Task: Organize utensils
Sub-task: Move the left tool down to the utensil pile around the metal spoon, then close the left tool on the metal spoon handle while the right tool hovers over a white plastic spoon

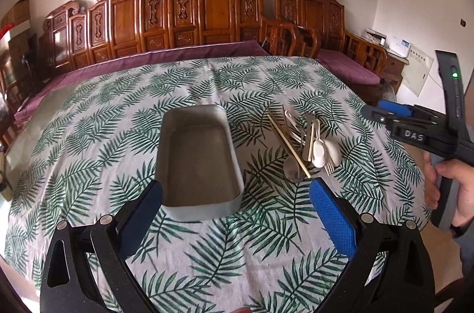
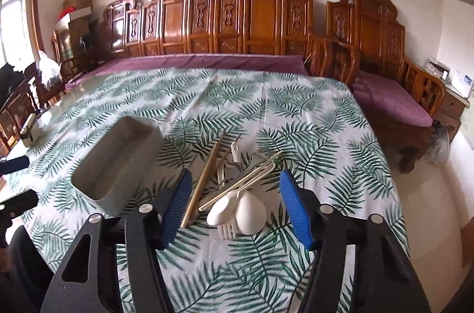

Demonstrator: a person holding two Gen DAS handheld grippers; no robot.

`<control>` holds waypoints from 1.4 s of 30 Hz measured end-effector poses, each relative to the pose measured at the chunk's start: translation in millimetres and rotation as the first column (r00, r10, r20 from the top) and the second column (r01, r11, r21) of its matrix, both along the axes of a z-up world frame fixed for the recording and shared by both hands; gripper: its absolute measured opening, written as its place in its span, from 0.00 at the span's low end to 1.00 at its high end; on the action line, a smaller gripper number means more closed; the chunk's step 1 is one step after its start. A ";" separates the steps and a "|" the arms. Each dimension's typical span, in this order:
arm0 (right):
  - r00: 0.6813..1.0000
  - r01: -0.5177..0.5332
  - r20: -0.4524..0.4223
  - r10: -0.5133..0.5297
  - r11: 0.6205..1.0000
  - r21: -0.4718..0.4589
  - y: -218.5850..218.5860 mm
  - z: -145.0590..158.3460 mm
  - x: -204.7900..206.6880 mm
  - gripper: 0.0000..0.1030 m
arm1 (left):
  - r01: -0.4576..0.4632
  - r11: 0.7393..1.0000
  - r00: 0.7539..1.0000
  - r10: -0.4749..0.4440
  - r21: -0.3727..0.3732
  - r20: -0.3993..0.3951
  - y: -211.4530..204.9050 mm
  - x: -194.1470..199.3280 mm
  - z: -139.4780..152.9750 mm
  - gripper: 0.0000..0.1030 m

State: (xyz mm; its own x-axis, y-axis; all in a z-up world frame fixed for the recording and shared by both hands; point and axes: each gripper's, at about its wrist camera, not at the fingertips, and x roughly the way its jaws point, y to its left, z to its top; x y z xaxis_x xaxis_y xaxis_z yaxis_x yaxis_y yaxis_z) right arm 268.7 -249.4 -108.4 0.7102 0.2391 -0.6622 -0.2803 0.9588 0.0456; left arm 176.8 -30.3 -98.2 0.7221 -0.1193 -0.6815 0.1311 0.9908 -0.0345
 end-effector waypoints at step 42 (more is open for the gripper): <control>0.991 0.038 -0.133 -0.032 0.998 0.046 -41.9 -62.8 50.1 0.49 | 0.095 0.994 0.941 -0.106 -0.049 -0.321 -107.6 180.9 -117.7 0.23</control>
State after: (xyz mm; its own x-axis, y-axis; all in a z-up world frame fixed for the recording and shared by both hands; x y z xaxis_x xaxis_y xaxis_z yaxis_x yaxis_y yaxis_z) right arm 318.8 -291.2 -171.3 0.6259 0.2497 -0.7388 -0.2351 0.9637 0.1265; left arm 357.6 -137.9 -215.9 0.4476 -0.2058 -0.8703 0.2067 0.9706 -0.1232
